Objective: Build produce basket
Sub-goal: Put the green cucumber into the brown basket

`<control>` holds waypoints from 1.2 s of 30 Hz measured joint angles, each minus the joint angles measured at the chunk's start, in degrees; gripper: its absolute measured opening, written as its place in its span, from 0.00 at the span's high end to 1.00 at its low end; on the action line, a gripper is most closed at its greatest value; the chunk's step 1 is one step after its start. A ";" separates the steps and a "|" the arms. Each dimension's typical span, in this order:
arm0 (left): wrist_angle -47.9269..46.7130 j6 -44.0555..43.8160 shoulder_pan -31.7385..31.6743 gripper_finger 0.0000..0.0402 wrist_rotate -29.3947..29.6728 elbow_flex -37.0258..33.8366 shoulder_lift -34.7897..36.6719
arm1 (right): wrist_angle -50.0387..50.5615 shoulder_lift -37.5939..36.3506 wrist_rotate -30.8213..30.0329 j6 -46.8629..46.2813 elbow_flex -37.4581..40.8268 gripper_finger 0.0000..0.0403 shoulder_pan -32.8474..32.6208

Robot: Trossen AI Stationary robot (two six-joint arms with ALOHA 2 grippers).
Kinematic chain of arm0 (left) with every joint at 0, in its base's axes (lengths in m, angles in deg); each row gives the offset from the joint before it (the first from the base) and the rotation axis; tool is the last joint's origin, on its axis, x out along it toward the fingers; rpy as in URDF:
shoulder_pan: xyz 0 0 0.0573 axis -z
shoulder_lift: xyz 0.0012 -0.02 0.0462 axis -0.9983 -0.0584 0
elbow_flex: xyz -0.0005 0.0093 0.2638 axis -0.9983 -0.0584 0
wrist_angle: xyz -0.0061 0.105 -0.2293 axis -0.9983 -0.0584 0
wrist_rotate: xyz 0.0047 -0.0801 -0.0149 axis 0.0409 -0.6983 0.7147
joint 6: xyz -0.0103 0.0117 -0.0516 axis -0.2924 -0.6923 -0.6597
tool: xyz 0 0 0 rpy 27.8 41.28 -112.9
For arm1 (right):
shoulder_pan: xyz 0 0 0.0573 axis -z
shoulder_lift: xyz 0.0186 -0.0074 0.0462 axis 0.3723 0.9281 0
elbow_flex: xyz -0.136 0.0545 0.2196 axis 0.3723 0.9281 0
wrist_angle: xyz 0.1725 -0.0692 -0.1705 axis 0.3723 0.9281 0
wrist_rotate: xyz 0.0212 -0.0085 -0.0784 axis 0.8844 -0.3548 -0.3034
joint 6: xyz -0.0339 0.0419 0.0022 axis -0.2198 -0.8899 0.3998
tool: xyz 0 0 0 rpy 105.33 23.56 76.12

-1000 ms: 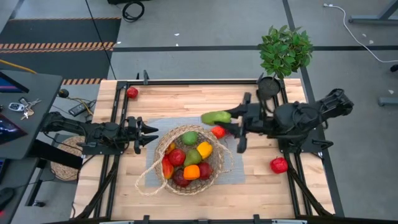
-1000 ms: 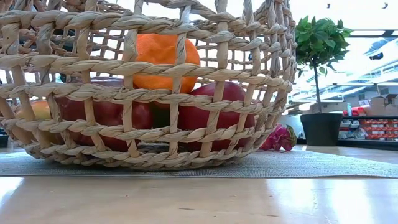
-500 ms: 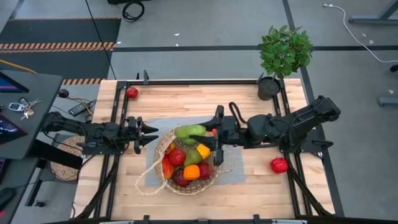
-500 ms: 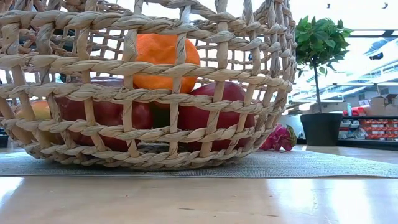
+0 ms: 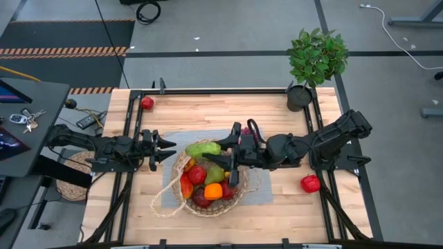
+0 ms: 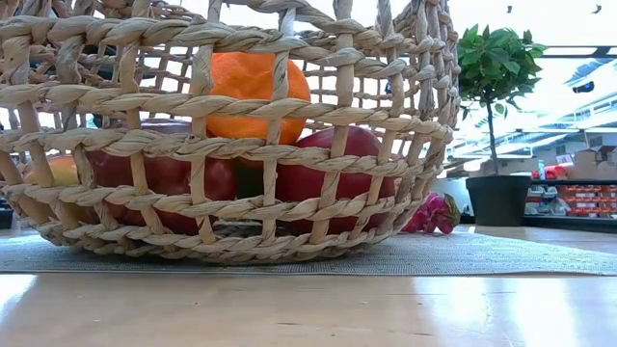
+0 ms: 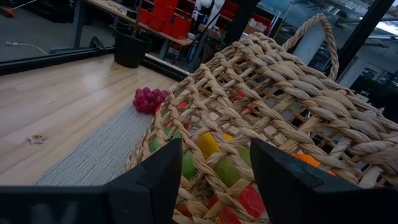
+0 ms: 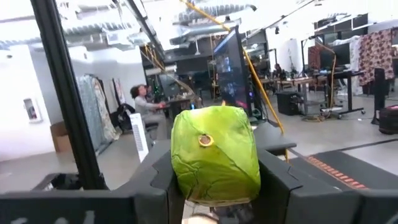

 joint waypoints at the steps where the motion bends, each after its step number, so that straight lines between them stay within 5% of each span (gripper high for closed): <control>1: 0.01 0.00 0.00 0.51 0.00 0.00 -0.01 | 0.67 0.00 0.19 0.01 0.00 0.64 0.04; 12: 0.01 -0.01 0.00 0.52 0.00 0.00 0.00 | 22.67 0.00 12.81 -10.53 -1.54 0.64 1.00; 20: 0.01 -0.03 0.01 0.52 0.00 0.00 -0.02 | 31.50 2.22 15.73 -12.42 -2.97 0.64 1.07; 36: -0.05 0.00 -0.01 0.52 0.00 0.00 -0.02 | 68.47 24.27 11.37 -17.52 -37.09 0.64 1.18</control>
